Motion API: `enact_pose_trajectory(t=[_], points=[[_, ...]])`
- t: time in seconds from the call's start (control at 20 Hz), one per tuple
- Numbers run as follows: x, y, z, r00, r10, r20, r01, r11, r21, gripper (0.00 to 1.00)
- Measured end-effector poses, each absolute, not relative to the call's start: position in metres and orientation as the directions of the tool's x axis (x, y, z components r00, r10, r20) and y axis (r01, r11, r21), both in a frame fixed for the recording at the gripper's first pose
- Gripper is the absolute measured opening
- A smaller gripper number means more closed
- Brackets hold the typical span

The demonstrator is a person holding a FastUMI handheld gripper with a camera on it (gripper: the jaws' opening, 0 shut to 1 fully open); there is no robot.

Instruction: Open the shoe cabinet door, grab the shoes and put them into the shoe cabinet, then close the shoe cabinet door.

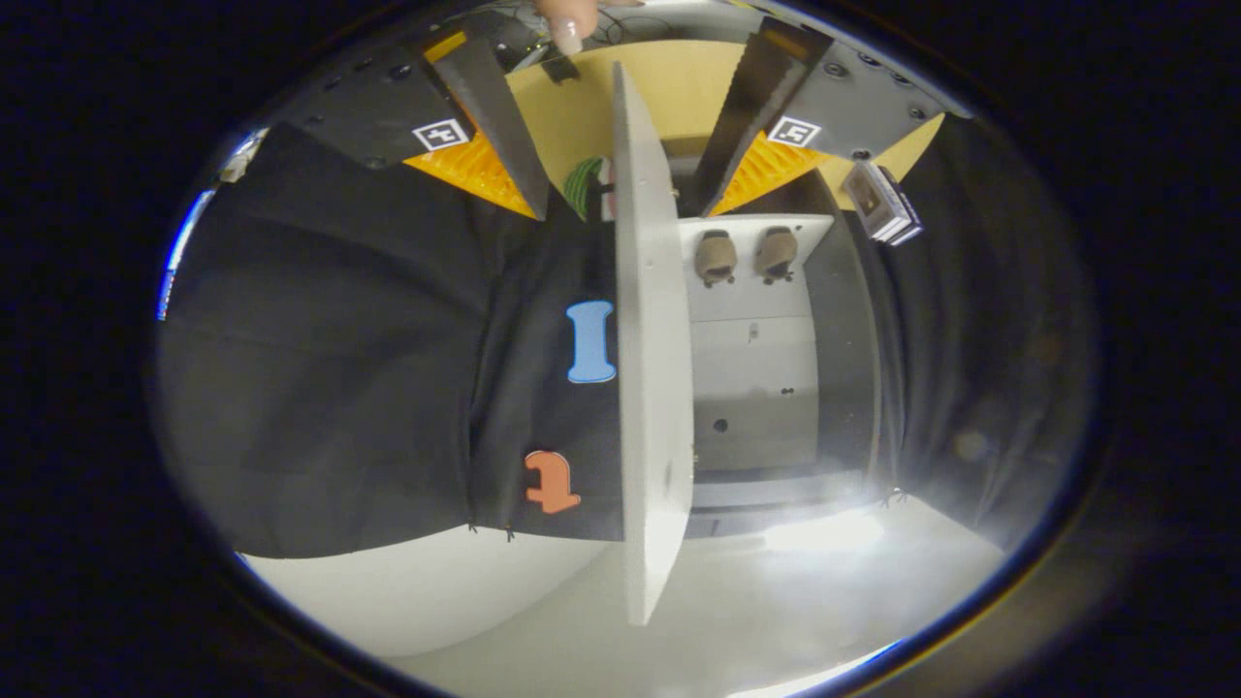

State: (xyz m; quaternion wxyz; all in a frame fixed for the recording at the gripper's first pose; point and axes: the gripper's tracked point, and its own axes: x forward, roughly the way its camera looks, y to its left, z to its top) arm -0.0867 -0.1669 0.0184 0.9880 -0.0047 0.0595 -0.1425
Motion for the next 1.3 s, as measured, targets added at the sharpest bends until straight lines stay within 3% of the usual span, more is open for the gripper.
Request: enact_pose_trajectory(t=[0.45, 0.85, 1.3], points=[[-0.004, -0.256, 0.023, 0.982, -0.152, -0.109, 0.152, 0.988, -0.01, 0.96], [0.084, -0.237, 0.012, 0.991, 0.059, -0.118, -0.056, 0.998, 0.035, 0.95], [0.073, -0.194, 0.018, 0.991, 0.102, -0.086, -0.102, 0.995, 0.003, 0.95]])
